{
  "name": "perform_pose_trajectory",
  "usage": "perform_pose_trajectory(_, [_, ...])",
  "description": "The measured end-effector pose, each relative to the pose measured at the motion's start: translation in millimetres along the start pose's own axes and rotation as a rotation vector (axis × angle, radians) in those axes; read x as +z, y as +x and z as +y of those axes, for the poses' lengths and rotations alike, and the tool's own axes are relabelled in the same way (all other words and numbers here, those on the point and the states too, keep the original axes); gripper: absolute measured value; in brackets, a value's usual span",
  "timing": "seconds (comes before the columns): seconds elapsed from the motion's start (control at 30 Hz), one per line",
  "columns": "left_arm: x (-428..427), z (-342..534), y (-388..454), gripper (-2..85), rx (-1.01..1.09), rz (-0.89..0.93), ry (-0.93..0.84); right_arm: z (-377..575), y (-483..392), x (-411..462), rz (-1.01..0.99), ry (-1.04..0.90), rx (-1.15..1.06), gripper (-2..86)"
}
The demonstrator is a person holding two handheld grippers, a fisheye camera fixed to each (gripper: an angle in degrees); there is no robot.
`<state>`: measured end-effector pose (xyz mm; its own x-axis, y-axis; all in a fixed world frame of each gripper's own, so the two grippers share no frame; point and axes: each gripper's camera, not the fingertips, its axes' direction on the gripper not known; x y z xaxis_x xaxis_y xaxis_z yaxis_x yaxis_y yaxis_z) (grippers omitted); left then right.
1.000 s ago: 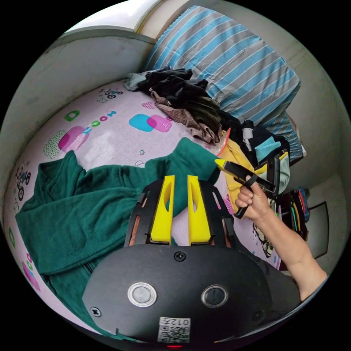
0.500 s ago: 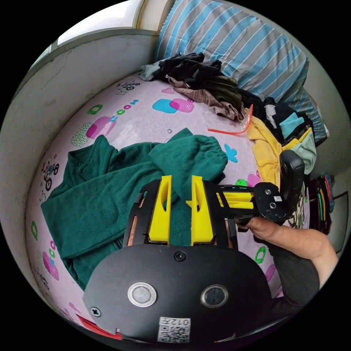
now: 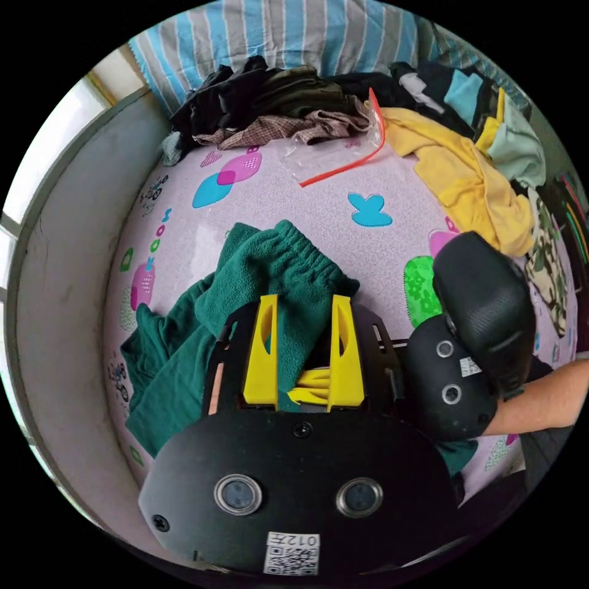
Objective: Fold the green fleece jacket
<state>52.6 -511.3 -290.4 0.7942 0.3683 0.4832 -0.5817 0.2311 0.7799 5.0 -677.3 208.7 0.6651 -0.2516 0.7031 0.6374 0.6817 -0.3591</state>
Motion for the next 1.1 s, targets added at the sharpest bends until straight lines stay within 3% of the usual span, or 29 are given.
perform_pose_trajectory(0.2, [-24,15,-27,1.6,-0.123,0.073,0.047,2,-16,1,0.046,0.008,-0.029,1.1])
perform_pose_trajectory(0.47, [-87,105,-146,0.2,-0.423,0.128,0.232,5,-46,-18,0.379,0.061,-0.179,7.2])
perform_pose_trajectory(0.73, [-122,213,-224,0.1,-0.605,0.159,0.404,-3,-48,-16,0.366,0.09,-0.138,8.1])
perform_pose_trajectory(0.93, [-135,272,-257,0.1,-0.7,0.112,0.45,-8,-83,0,0.449,0.115,-0.263,6.8])
perform_pose_trajectory(1.1, [-128,315,-277,0.1,-0.74,0.078,0.451,-17,-83,20,0.439,0.018,-0.264,6.0])
